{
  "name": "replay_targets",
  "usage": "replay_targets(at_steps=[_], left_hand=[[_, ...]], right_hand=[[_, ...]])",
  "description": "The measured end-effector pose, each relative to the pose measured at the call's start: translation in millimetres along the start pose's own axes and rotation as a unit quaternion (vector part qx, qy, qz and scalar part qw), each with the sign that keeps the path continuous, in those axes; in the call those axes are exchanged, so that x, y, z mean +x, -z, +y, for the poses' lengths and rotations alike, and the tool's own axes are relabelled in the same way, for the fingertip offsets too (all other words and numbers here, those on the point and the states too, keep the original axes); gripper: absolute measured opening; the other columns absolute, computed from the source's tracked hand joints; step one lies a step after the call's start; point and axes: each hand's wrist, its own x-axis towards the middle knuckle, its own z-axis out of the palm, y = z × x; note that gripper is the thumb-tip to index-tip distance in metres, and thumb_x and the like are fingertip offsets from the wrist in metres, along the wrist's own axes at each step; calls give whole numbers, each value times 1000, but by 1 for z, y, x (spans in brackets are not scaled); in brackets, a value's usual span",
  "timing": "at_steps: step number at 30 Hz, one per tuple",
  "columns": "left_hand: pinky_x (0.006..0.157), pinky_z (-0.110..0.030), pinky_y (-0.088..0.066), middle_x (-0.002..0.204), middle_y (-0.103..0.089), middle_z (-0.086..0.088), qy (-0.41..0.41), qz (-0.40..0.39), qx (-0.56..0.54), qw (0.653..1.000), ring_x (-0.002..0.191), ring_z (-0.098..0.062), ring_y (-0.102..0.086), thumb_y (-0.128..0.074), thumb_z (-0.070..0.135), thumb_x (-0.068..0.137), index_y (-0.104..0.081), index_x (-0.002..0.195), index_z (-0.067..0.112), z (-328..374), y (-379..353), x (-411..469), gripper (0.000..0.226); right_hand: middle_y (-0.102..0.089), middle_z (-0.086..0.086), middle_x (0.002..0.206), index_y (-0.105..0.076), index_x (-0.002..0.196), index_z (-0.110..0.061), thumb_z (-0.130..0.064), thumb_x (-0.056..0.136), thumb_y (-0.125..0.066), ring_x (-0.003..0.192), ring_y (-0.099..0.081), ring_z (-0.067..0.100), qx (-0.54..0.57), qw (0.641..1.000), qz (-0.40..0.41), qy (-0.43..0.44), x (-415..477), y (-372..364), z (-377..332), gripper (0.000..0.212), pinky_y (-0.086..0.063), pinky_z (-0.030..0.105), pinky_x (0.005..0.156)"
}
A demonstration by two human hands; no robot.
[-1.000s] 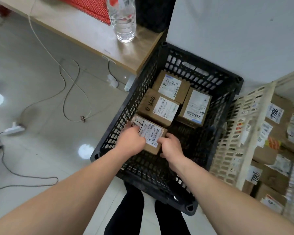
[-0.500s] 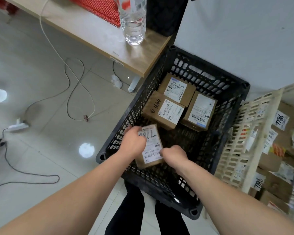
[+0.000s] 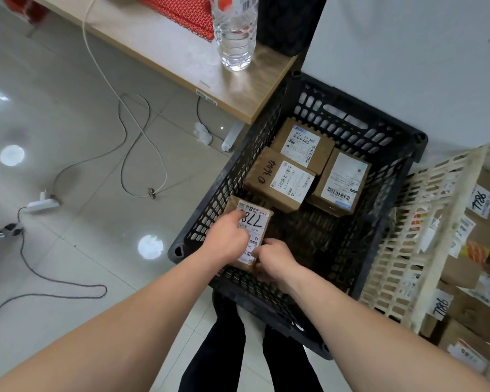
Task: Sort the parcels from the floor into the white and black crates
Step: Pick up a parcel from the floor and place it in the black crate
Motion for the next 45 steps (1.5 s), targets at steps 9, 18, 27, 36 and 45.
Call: replay_targets(at_steps=[9,18,27,36,45], left_hand=[[104,-44,-49,151,-45,-7,18,14,61,998,128,-28,-55,-48,9,92,-50,145,16,-9,4,0,54],[106,-45,-48,153,-41,-7,25,9,30,999,131,-28,-53,-49,9,91,-50,146,15,-6,10,0,55],[96,-37,-52,127,-64,-3,68,-43,-2,997,116,-25,-61,-49,10,93,-50,134,17,4,5,2,42],[91,-31,-44,139,-58,-4,67,-52,42,996,125,-25,-56,-55,24,100,-19,156,22,2,1,11,67],[84,-32,-49,130,-60,-9,47,-71,151,985,105,-24,-59,-51,31,99,-36,144,11,3,3,29,52]], right_hand=[[-74,12,103,-59,97,-20,-8,93,-57,63,-58,19,-3,1000,-1,-4,0,-8,-1,12,-47,31,53],[-74,8,105,-55,95,-25,-9,96,-55,69,-59,18,17,1000,-5,-4,-5,-7,-9,16,-50,36,62],[-63,-12,94,-57,108,-41,-16,93,-56,90,-60,12,-111,980,103,131,-19,26,-23,28,-49,26,73],[-60,9,138,-43,151,-18,-19,96,-52,120,-60,28,-139,978,145,47,-9,32,-33,56,-49,34,94],[-68,4,99,-65,113,-14,-31,94,-58,85,-67,25,-56,990,111,-66,-2,35,-14,27,-52,31,60]])
